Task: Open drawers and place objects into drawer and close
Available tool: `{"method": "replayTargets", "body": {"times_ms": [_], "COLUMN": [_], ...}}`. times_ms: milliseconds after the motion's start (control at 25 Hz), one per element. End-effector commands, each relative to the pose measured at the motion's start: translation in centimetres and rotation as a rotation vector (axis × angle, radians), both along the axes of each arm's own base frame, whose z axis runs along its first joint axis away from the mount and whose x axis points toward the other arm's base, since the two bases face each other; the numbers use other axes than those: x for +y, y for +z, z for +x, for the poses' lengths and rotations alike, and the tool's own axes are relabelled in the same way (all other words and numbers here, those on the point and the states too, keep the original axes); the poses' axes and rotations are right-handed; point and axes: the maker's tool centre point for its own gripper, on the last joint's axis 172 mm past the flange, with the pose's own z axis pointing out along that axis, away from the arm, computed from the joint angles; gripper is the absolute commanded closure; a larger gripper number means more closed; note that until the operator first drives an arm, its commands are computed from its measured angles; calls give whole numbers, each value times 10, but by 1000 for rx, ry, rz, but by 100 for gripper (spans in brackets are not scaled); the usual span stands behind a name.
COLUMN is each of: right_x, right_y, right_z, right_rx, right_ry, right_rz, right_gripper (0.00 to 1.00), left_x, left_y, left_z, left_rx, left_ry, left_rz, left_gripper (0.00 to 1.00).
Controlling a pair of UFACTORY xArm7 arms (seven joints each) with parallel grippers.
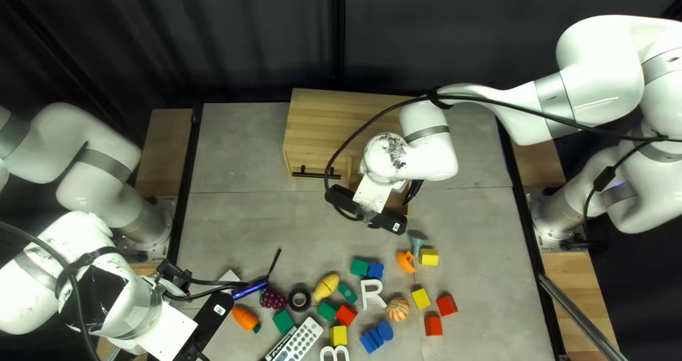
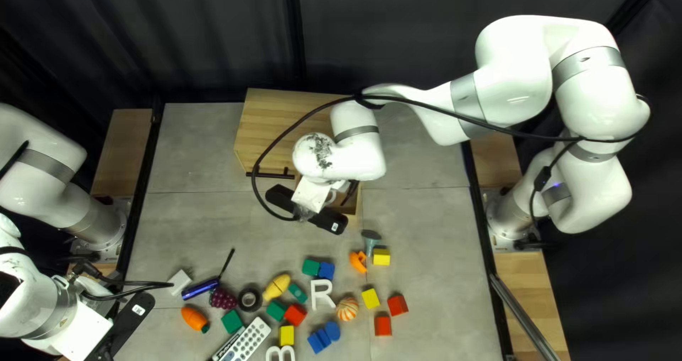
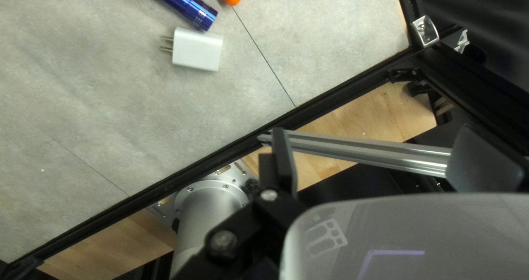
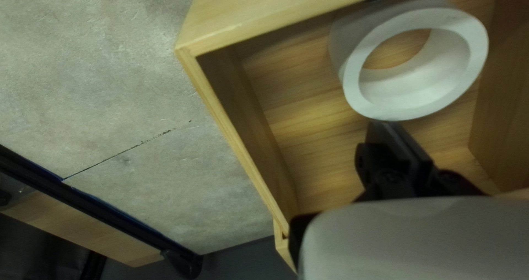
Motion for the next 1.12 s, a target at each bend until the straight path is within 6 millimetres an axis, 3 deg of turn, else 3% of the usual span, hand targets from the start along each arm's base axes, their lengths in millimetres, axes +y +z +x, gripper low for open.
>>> {"method": "replayTargets", "body": {"times_ms": [40, 680, 1120], "right_x": [1, -5, -11], "right_y": [-3, -14, -18], "right_z": [-7, -21, -15], "right_rx": [19, 70, 51], "right_ry": [-3, -24, -28], "right_rz": [-4, 8, 21], "right_gripper": [100, 100, 100], "left_x": [0, 0, 0], "left_y": [0, 0, 0], "left_z": [0, 0, 0], "left_rx": [0, 0, 0], "left_ry": [0, 0, 0], "left_rz": [0, 0, 0], "left_gripper": [0, 0, 0]}}
